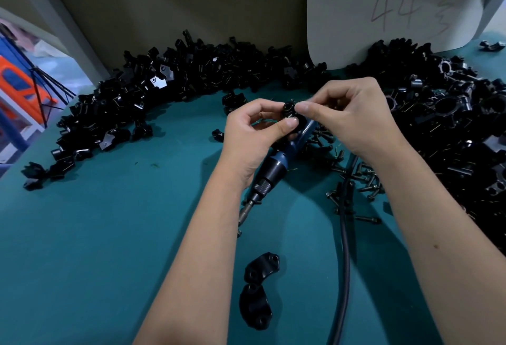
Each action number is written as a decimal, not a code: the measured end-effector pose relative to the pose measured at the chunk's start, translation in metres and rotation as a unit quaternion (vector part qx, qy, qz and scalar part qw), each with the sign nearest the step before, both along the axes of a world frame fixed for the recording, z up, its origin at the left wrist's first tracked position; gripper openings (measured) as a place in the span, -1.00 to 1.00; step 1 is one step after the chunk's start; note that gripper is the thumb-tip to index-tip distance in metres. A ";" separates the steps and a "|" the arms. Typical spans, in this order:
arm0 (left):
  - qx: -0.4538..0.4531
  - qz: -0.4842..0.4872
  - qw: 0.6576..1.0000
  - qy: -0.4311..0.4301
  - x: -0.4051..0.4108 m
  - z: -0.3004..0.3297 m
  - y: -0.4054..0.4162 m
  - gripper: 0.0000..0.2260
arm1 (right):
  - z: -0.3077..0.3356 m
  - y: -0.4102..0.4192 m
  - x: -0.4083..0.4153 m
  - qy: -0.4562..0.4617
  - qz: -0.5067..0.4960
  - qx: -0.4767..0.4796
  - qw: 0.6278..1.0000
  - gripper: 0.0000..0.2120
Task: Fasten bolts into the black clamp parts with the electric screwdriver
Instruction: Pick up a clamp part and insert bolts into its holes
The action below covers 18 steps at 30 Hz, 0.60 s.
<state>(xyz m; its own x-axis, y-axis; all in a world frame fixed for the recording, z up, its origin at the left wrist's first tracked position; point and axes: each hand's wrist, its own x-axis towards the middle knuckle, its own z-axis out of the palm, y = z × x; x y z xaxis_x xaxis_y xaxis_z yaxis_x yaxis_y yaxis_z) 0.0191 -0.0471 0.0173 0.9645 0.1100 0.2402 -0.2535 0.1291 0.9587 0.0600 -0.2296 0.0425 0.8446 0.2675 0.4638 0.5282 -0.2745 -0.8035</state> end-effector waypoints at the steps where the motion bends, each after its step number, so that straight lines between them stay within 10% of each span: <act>1: 0.002 -0.004 1.000 0.002 0.000 0.000 -0.001 -0.80 | -0.001 0.001 -0.001 -0.006 -0.015 -0.005 1.000 -0.76; 5: -0.037 0.015 0.999 0.023 0.002 -0.001 -0.004 -0.84 | -0.004 0.011 -0.004 0.054 -0.095 0.073 0.991 -0.51; 11: -0.218 0.035 0.969 0.107 0.003 0.003 0.010 -0.95 | -0.017 -0.001 0.005 0.167 -0.108 -0.226 0.954 -0.85; 18: -0.277 0.042 0.947 0.155 0.003 0.002 0.013 -0.96 | -0.019 0.009 -0.002 0.194 -0.150 -0.209 0.947 -0.71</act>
